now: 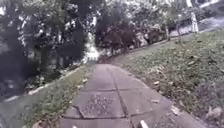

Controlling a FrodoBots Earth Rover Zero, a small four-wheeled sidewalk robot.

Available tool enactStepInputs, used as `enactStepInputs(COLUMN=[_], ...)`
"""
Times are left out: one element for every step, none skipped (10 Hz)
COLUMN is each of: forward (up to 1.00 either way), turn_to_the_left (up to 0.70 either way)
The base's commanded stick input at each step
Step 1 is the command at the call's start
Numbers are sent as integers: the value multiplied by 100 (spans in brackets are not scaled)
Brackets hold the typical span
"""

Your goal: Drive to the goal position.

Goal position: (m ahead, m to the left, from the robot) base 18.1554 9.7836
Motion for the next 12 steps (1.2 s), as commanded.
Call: enactStepInputs(forward=[85, 85, 85, 85, 85, 85, 85, 85, 85, 85, 85, 85], turn_to_the_left=[0, 0, 0, 0, 0, 0, 0, 0, 0, 0, 0, 0])
